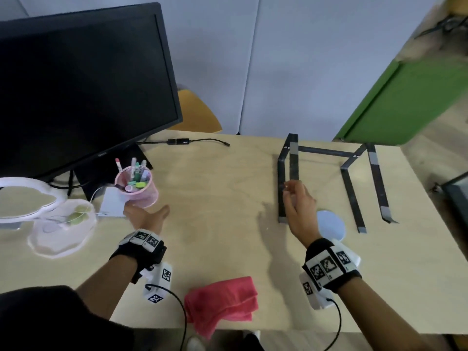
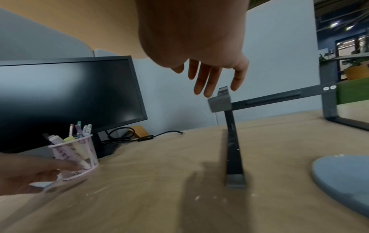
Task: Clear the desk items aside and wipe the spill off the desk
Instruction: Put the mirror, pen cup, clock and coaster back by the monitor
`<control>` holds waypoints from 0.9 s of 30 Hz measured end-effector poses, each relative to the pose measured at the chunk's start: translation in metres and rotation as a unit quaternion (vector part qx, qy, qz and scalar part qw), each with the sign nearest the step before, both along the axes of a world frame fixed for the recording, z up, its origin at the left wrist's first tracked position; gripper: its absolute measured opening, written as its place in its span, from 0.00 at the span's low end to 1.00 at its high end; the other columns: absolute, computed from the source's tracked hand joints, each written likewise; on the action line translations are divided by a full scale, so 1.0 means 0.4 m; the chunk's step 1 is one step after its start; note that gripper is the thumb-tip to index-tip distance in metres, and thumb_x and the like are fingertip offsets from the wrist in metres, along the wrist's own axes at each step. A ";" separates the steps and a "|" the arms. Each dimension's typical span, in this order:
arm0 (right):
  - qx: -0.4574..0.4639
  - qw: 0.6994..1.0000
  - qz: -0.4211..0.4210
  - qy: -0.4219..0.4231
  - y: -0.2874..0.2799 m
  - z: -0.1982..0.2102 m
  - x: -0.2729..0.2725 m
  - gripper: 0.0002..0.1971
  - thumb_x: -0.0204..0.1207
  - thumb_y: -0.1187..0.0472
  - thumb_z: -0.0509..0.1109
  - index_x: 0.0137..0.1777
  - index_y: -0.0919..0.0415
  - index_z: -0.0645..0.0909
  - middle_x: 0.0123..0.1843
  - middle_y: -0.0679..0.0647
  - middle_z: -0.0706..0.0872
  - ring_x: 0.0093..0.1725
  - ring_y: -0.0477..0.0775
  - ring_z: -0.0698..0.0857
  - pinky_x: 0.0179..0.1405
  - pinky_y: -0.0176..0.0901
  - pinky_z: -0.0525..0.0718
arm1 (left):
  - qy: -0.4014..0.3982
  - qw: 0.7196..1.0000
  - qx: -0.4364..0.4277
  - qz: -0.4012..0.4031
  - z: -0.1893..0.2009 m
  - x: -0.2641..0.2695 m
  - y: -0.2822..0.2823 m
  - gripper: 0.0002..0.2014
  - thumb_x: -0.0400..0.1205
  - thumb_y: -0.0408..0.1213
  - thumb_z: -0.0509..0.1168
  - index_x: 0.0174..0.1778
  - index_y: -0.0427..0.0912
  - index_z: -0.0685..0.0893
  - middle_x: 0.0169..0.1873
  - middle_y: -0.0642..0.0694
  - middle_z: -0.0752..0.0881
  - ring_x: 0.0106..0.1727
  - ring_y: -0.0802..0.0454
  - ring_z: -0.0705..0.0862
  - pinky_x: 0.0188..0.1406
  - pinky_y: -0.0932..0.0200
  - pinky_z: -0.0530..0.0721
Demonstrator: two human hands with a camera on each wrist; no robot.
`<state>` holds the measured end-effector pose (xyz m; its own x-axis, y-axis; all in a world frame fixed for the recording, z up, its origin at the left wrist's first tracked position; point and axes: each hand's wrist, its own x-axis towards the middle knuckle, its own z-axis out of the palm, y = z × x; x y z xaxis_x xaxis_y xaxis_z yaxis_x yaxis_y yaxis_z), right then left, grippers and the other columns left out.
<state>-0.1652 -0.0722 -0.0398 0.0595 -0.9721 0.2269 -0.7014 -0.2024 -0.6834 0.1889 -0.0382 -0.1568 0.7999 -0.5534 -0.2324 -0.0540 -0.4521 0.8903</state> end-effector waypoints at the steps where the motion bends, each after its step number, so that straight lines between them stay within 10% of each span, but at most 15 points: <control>1: -0.001 1.000 -0.006 0.005 0.003 -0.001 -0.020 0.13 0.78 0.57 0.54 0.57 0.59 0.74 0.52 0.51 0.82 0.50 0.52 0.80 0.58 0.62 0.78 | 0.004 1.000 0.029 -0.005 -0.007 -0.040 0.008 0.55 0.58 0.39 0.81 0.77 0.37 0.57 0.73 0.38 0.65 0.74 0.41 0.69 0.74 0.41 0.73; 7: 0.035 0.991 -0.092 0.085 0.012 -0.041 -0.184 0.15 0.78 0.62 0.62 0.63 0.61 0.74 0.61 0.56 0.80 0.61 0.59 0.78 0.61 0.57 0.74 | -0.036 0.977 0.014 -0.211 -0.014 -0.284 0.014 0.49 0.66 0.30 0.79 0.80 0.38 0.57 0.76 0.40 0.64 0.77 0.43 0.66 0.79 0.46 0.67; 13: 0.311 0.925 -0.121 0.179 -0.012 -0.113 -0.306 0.44 0.68 0.50 0.76 0.79 0.58 0.55 0.75 0.63 0.64 0.74 0.68 0.65 0.72 0.64 0.66 | -0.215 0.834 0.007 -0.508 0.018 -0.508 0.011 0.44 0.68 0.40 0.77 0.79 0.43 0.63 0.78 0.48 0.65 0.79 0.50 0.63 0.80 0.40 0.60; 27: 0.346 0.890 -0.149 0.256 -0.066 -0.174 -0.324 0.55 0.46 0.41 0.85 0.69 0.61 0.61 0.67 0.61 0.66 0.67 0.66 0.67 0.58 0.62 0.79 | -0.206 0.806 -0.008 -0.555 0.038 -0.669 -0.003 0.39 0.74 0.42 0.73 0.79 0.42 0.62 0.77 0.48 0.67 0.78 0.51 0.66 0.80 0.51 0.64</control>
